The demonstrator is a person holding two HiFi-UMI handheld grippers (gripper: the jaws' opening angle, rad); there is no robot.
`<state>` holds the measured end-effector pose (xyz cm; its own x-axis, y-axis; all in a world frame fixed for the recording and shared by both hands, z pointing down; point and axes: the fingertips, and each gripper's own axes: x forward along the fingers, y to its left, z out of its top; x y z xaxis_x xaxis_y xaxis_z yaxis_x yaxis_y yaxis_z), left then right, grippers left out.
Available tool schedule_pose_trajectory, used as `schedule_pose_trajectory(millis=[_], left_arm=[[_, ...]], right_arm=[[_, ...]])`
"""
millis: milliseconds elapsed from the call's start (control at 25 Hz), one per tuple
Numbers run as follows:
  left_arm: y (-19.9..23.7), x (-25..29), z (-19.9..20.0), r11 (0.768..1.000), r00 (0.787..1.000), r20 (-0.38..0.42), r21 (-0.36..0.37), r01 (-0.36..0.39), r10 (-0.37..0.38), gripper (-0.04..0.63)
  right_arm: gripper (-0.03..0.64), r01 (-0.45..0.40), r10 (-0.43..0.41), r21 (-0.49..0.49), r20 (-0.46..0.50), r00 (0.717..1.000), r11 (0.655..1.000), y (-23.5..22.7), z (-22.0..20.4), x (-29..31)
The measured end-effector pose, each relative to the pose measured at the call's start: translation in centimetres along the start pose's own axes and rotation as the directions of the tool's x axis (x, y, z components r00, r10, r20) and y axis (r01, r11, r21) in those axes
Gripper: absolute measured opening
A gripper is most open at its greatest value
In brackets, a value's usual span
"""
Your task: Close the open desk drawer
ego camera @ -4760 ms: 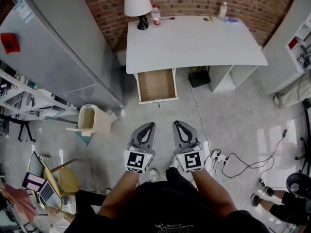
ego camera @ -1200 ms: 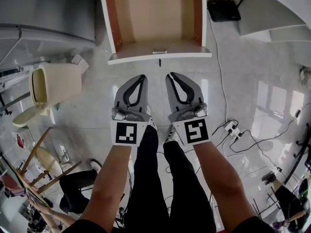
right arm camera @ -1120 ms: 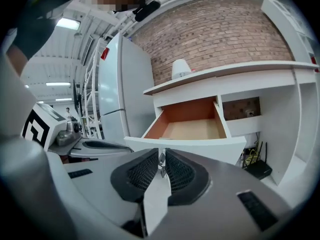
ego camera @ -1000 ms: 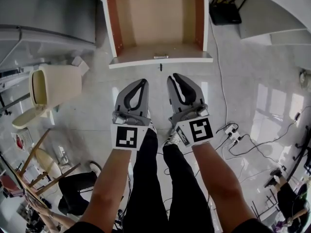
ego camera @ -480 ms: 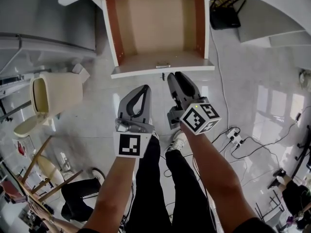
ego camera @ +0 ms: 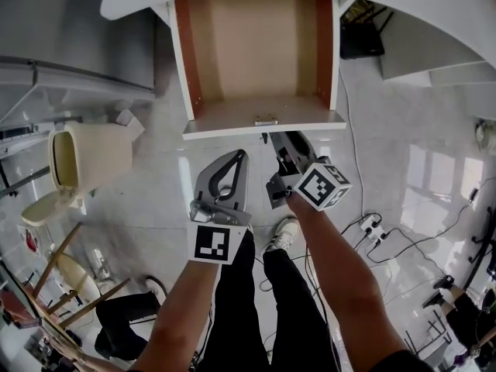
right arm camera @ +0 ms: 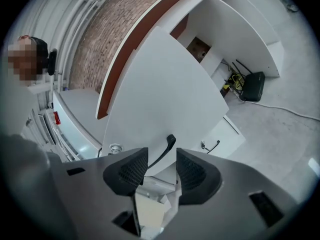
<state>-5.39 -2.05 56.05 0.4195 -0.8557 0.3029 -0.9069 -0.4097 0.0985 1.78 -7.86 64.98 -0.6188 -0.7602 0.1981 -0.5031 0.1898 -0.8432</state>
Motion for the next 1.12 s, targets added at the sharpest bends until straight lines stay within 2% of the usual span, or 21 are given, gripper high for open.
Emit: schedule_pose_trajectory(millis=[200, 480, 560, 880, 1120], left_arm=[[0.2, 0.1, -0.2, 1.000, 1.000, -0.004, -0.010, 0.006, -0.006, 0.008], [0.4, -0.4, -0.5, 1.000, 1.000, -0.016, 0.003, 0.013, -0.013, 0.008], [0.4, -0.5, -0.7, 1.000, 1.000, -0.022, 0.007, 0.017, -0.017, 0.008], [0.8, -0.6, -0.7, 1.000, 0.999, -0.032, 0.011, 0.025, -0.025, 0.008], [0.8, -0.5, -0.5, 1.000, 0.999, -0.032, 0.010, 0.029, -0.029, 0.008]], right_arm=[[0.160, -0.034, 0.034, -0.019, -0.006, 0.999, 0.999, 0.2, 0.5, 0.7], [0.146, -0.019, 0.019, -0.030, 0.012, 1.000, 0.999, -0.3, 0.5, 0.8], [0.095, -0.003, 0.003, -0.031, 0.014, 1.000, 1.000, -0.6, 0.6, 0.8], [0.080, 0.005, -0.005, 0.010, 0.005, 1.000, 1.000, -0.5, 0.6, 0.9], [0.080, -0.020, 0.020, 0.015, 0.006, 1.000, 1.000, 0.0, 1.2, 0.7]])
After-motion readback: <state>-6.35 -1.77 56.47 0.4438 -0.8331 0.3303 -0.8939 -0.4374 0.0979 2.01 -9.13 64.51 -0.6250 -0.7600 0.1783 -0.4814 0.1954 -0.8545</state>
